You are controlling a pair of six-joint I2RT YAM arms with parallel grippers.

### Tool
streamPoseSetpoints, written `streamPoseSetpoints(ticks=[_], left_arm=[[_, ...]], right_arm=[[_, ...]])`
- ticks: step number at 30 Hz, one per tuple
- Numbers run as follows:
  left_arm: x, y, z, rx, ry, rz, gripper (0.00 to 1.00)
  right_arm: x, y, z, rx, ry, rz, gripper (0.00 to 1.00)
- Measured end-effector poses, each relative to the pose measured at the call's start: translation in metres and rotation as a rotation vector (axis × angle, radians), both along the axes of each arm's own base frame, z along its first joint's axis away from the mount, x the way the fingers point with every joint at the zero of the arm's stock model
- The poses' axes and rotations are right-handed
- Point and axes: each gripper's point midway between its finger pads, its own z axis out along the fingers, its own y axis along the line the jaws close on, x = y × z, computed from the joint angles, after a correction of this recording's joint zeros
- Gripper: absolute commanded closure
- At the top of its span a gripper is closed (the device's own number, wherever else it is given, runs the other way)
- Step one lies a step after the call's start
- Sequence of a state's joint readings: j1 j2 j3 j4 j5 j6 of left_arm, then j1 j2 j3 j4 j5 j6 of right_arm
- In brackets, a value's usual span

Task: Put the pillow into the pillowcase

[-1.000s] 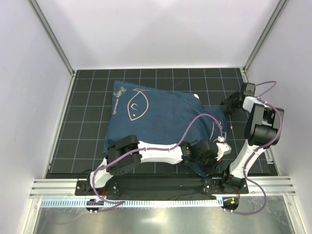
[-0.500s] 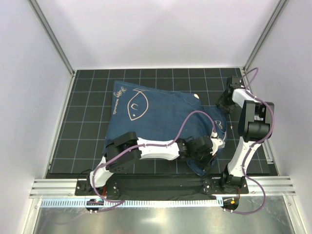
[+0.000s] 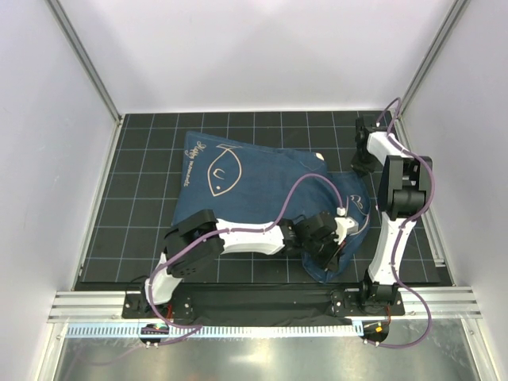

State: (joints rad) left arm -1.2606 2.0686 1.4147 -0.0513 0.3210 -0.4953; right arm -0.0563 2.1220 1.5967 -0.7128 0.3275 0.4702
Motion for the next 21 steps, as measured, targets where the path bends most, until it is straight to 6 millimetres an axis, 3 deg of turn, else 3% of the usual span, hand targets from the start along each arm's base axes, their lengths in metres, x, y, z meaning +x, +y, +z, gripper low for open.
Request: streamPoseSetpoints(ticks=[6, 11, 12, 15, 16, 17, 19, 21], left_arm=[[0.011, -0.003, 0.003, -0.003, -0.011, 0.028, 1.0], [0.037, -0.039, 0.003, -0.03, -0.071, 0.094, 1.0], [0.043, -0.047, 0.0, -0.035, -0.08, 0.109, 1.0], [0.051, -0.059, -0.021, -0.013, -0.083, 0.138, 1.0], [0.052, -0.06, -0.028, -0.003, -0.083, 0.142, 0.95], [0.053, -0.06, -0.036, 0.007, -0.078, 0.15, 0.9], [0.055, -0.065, -0.035, -0.004, -0.073, 0.159, 0.79], [0.055, -0.069, -0.032, -0.015, -0.063, 0.163, 0.64]], right_arm=[[0.015, -0.008, 0.008, -0.003, 0.002, -0.004, 0.96], [0.036, -0.023, 0.036, 0.021, -0.074, -0.032, 0.96], [0.04, -0.027, 0.042, 0.027, -0.092, -0.039, 0.93], [0.044, -0.035, 0.05, 0.044, -0.118, -0.06, 0.71], [0.043, -0.037, 0.052, 0.051, -0.118, -0.065, 0.58], [0.04, -0.037, 0.054, 0.063, -0.115, -0.071, 0.52], [0.035, -0.036, 0.064, 0.085, -0.119, -0.07, 0.46], [0.028, -0.034, 0.087, 0.115, -0.158, -0.069, 0.42]])
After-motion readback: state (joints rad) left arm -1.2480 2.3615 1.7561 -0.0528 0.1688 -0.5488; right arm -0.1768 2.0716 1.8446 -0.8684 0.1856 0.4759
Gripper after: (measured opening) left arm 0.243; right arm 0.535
